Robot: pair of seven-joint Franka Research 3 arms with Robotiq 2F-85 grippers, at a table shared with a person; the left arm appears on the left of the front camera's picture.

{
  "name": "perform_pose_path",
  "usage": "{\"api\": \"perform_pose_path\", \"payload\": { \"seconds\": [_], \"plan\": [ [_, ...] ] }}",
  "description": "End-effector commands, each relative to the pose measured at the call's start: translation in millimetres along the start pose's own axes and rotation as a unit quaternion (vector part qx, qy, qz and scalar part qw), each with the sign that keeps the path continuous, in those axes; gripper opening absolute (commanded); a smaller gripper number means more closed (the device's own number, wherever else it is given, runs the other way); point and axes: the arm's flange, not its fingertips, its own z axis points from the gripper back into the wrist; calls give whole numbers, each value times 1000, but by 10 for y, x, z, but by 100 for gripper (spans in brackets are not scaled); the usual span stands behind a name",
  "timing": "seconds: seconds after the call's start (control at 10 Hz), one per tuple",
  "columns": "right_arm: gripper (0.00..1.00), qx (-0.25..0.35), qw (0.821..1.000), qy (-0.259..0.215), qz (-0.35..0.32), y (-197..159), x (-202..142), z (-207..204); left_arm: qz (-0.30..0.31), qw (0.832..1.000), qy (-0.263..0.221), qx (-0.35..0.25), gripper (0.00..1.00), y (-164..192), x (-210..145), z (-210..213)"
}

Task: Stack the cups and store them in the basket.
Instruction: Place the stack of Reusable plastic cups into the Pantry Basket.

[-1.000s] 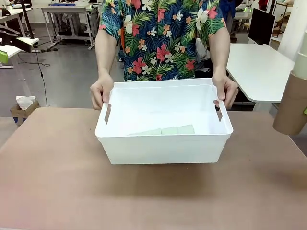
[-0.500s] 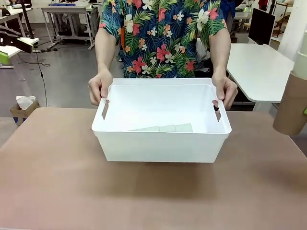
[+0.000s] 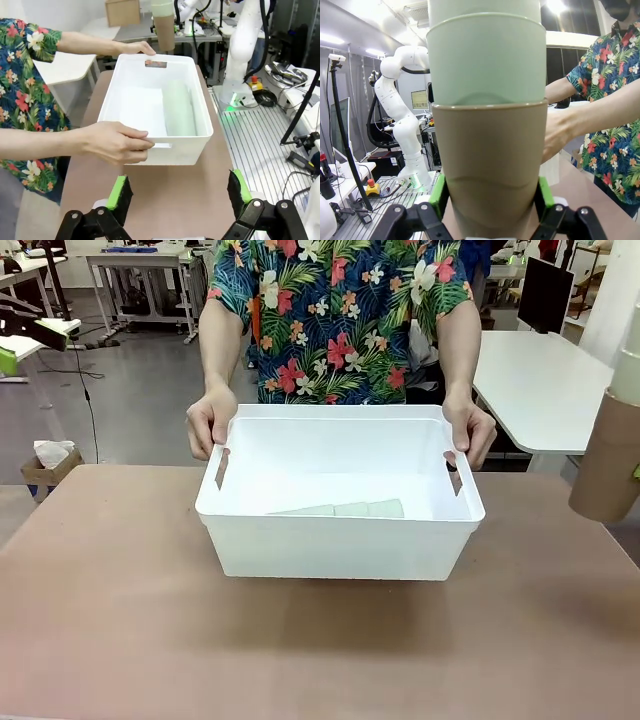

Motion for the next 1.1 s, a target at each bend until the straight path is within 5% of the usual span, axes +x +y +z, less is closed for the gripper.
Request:
{"api": "perform_pose_path", "payload": {
  "seconds": [0.0,0.8,1.0],
  "plan": [
    [86,1,1000,1,11,14,45,-6,3,1000,-1,-2,100,-15,37,4],
    [86,0,1000,0,0,0,0,0,3,1000,-1,-2,100,-15,37,4],
    [86,1,1000,17,14,84,294,-260,3,1000,-1,-2,100,-15,37,4]
  ]
}}
